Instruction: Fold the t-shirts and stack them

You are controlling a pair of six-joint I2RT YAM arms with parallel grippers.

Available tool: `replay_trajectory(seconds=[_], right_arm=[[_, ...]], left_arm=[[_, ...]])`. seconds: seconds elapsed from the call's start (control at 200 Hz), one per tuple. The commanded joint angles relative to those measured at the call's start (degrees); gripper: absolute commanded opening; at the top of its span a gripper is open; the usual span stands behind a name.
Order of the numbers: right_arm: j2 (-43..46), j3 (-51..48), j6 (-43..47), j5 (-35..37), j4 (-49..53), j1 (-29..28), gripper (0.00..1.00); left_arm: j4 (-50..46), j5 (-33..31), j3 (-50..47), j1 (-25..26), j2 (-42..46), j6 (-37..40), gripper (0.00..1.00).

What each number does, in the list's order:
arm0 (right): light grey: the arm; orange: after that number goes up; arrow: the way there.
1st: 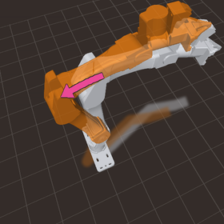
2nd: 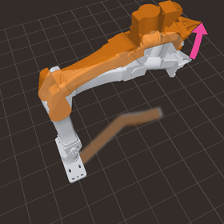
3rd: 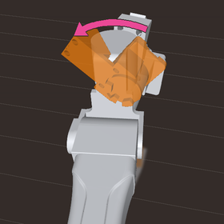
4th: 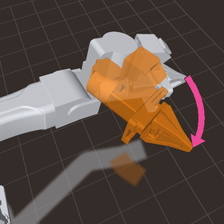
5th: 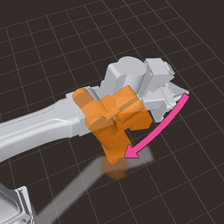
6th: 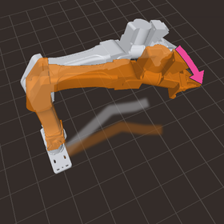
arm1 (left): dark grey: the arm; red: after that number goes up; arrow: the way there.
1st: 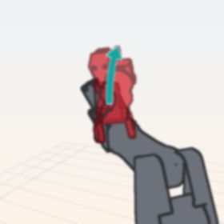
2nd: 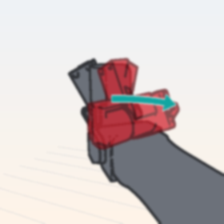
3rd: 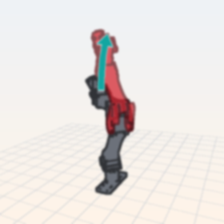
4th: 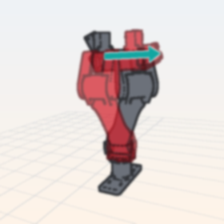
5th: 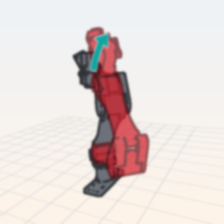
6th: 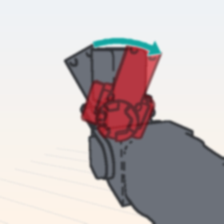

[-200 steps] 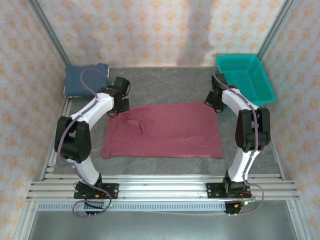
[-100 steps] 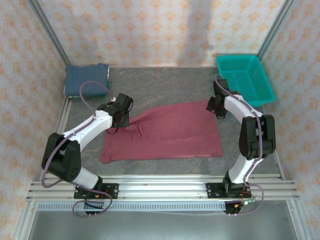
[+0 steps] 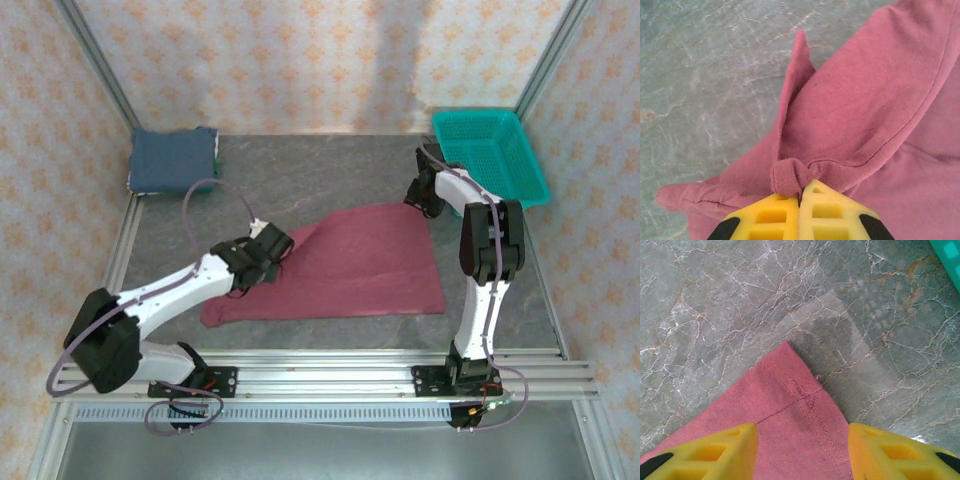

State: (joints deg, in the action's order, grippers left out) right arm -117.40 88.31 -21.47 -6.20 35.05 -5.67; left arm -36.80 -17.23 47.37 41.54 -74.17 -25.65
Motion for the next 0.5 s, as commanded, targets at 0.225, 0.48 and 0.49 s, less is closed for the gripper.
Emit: replay_trajectory(seconds=[0.225,0.48,0.49], right_arm=[[8.28,-6.12,-2.08,-0.87,1.38,-0.03,0.53],[12.22,-9.67,-0.05,-4.24,1.32,-0.74,0.54],[12.27,-9.79,0.01,-4.43,1.27,-0.74,0.54]], left_arm=[[-3.81,0.31,-2.24,2.05,8.10,-13.13,0.82],[-0.61,20.05,4.12,-17.78,6.49,-9.59,0.89],[-0.73,20.93,4.43,-18.33,5.79,-9.18,0.89]])
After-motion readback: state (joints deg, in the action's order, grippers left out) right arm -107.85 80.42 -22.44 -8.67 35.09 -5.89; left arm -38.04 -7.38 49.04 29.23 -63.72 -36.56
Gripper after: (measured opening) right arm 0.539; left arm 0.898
